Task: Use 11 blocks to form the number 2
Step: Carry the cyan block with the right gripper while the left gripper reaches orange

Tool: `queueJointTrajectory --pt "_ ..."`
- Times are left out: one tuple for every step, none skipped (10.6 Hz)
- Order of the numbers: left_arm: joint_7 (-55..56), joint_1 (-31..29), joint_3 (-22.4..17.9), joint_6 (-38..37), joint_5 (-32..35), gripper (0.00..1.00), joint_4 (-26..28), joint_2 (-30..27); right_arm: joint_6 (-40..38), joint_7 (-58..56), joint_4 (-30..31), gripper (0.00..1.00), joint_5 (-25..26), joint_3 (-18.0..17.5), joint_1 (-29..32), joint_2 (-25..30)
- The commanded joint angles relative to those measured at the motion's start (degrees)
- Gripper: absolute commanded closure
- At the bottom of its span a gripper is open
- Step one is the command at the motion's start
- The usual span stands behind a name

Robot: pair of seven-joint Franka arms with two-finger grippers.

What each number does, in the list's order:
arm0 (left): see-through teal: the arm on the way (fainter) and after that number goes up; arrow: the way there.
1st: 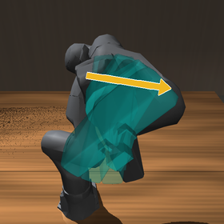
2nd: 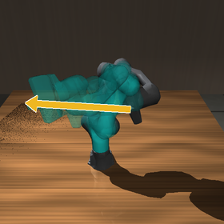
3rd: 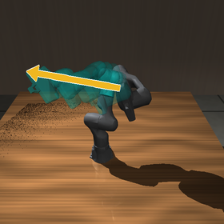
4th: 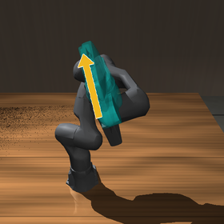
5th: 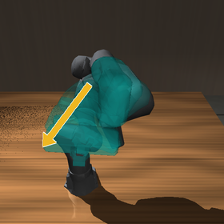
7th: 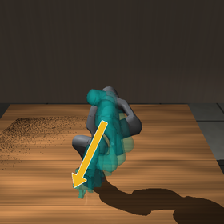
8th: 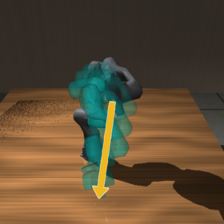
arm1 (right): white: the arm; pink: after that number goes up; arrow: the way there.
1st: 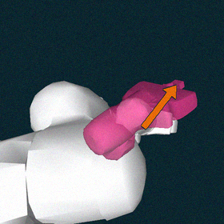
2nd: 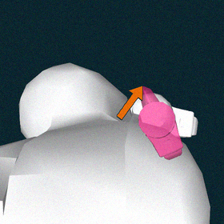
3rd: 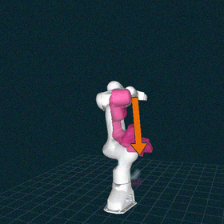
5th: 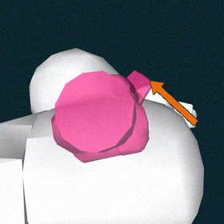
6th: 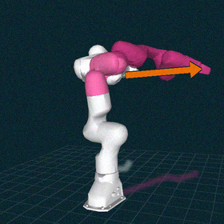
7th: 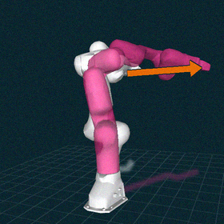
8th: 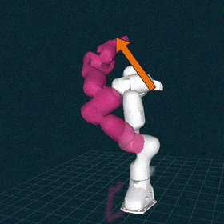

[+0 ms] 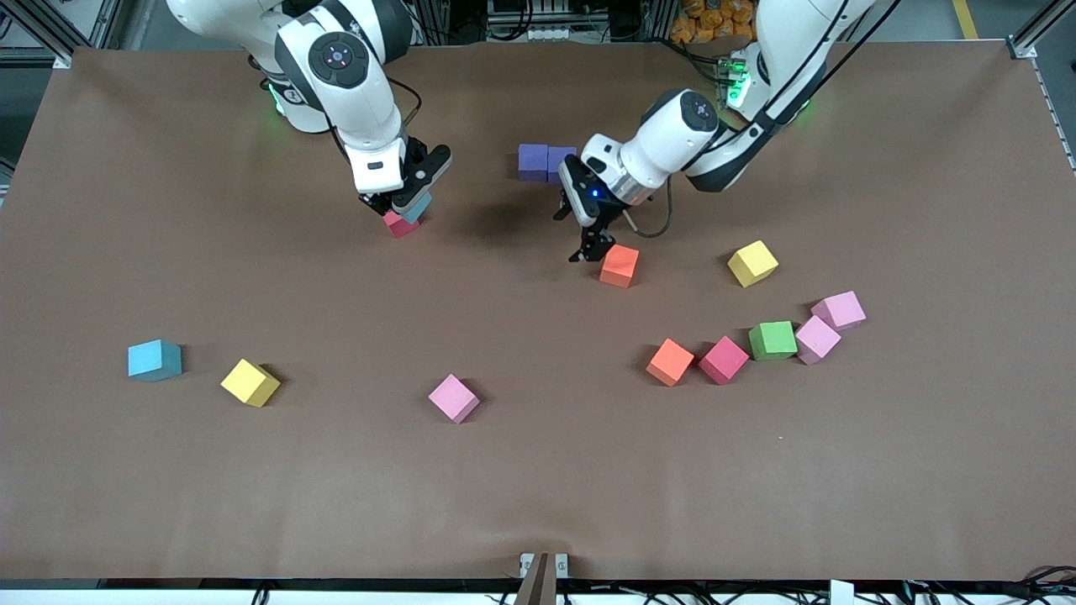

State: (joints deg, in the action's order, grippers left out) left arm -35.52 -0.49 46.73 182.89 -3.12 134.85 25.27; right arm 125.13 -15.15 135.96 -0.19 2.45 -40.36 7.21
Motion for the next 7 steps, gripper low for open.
queueJointTrajectory --pt "1.59 -0.31 -1.72 -5.24 1.01 0.00 -3.70 -0.92 0.29 -0.94 1.06 0.50 -0.60 0.89 -1.30 1.40" --pt "1.68 -0.74 -2.07 -8.39 1.01 0.00 -5.55 -0.92 0.29 -0.94 1.06 0.50 -0.60 0.89 -1.38 1.40" --pt "1.59 -0.92 -2.86 -11.55 1.10 0.00 -7.13 -1.10 0.37 -1.02 1.06 0.50 -0.52 0.89 -1.99 1.31" --pt "1.59 -0.92 -3.74 -13.94 1.01 0.00 -8.63 -1.10 0.37 -1.11 1.06 0.50 -0.43 0.89 -2.96 0.88" --pt "1.77 -1.36 -4.18 -17.09 1.01 0.00 -10.38 -1.19 0.46 -1.11 1.06 0.50 -0.25 0.89 -4.71 0.61" --pt "2.12 -1.88 -4.45 -20.26 1.01 0.00 -12.23 -1.19 0.46 -1.11 0.97 0.50 -0.25 0.89 -6.03 0.09" --pt "3.25 -1.89 -5.32 -23.51 1.01 0.00 -13.99 -1.19 0.72 -1.11 0.97 0.50 -0.17 0.89 -7.96 -0.61"
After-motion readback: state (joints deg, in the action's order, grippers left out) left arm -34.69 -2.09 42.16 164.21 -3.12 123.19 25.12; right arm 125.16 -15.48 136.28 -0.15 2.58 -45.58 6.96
